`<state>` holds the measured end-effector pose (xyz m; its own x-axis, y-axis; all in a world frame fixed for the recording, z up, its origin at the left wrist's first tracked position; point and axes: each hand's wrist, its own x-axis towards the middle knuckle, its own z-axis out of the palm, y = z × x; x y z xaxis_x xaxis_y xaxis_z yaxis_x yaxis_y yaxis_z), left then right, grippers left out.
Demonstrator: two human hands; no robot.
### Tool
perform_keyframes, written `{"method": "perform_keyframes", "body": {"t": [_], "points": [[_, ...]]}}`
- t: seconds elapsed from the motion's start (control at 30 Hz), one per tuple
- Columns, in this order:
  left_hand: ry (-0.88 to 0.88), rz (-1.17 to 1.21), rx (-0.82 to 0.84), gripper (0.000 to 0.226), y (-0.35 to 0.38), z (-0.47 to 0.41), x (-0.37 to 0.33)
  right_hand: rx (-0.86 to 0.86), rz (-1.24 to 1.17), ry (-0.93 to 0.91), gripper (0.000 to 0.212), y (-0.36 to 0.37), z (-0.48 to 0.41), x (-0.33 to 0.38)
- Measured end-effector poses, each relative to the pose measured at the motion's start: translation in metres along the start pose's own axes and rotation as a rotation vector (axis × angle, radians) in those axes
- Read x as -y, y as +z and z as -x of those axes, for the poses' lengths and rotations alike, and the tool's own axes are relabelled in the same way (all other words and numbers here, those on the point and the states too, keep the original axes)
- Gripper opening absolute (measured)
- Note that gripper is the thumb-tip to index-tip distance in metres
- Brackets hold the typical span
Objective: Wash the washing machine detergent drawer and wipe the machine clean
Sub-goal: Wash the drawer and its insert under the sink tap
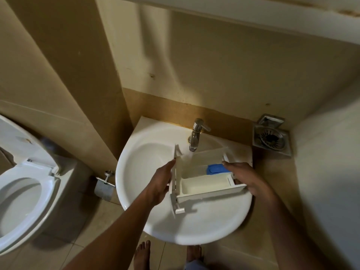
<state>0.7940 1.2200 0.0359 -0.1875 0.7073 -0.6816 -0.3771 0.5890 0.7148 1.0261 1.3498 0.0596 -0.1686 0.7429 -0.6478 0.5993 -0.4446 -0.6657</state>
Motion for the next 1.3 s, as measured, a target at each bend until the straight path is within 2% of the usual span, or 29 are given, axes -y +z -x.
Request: {"method": "perform_keyframes", "body": {"t": [0.2, 0.3, 0.4, 0.5, 0.57, 0.63, 0.7, 0.77, 0.8, 0.97, 1.03, 1.1, 1.17, 1.3], "points": [[0.080, 0.074, -0.180, 0.035, -0.039, 0.003, -0.013, 0.179, -0.227, 0.071, 0.028, 0.029, -0.005, 0.020], [0.032, 0.101, -0.130, 0.054, -0.064, 0.005, -0.017, 0.261, -0.252, 0.109, 0.033, 0.041, -0.007, 0.027], [0.014, 0.154, -0.091, 0.068, -0.079, 0.007, -0.015, 0.282, -0.248, 0.161, 0.030, 0.047, -0.008, 0.032], [0.112, 0.169, -0.115, 0.071, -0.076, 0.018, -0.012, 0.256, -0.253, 0.199, 0.025, 0.047, -0.010, 0.036], [0.159, 0.187, -0.061, 0.073, -0.069, 0.027, -0.011, 0.245, -0.231, 0.220, 0.017, 0.045, -0.010, 0.036], [0.197, 0.225, -0.011, 0.077, -0.064, 0.036, -0.012, 0.249, -0.153, 0.241, 0.028, 0.042, -0.011, 0.031], [0.249, 0.244, 0.040, 0.073, -0.057, 0.042, -0.016, 0.287, -0.083, 0.277, 0.055, 0.039, -0.012, 0.024], [0.274, 0.140, 0.032, 0.059, -0.051, 0.044, -0.019, 0.320, 0.007, 0.308, 0.086, 0.033, -0.012, 0.017], [0.278, 0.063, 0.018, 0.053, -0.049, 0.042, -0.020, 0.312, 0.039, 0.318, 0.094, 0.030, -0.010, 0.014], [0.241, -0.194, -0.113, 0.062, -0.031, 0.031, -0.031, 0.325, 0.072, 0.331, 0.082, 0.020, 0.004, -0.002], [0.201, -0.254, -0.169, 0.060, -0.022, 0.025, -0.038, 0.259, 0.049, 0.350, 0.091, 0.016, 0.006, -0.011], [0.186, -0.289, -0.206, 0.059, -0.014, 0.018, -0.042, 0.220, -0.028, 0.345, 0.110, 0.012, 0.001, -0.024], [0.211, -0.318, -0.196, 0.061, -0.005, 0.013, -0.043, 0.235, -0.154, 0.375, 0.114, 0.013, 0.005, -0.028], [0.238, -0.306, -0.170, 0.048, 0.017, 0.011, -0.036, 0.143, -0.134, 0.336, 0.095, 0.012, 0.006, -0.035]]}}
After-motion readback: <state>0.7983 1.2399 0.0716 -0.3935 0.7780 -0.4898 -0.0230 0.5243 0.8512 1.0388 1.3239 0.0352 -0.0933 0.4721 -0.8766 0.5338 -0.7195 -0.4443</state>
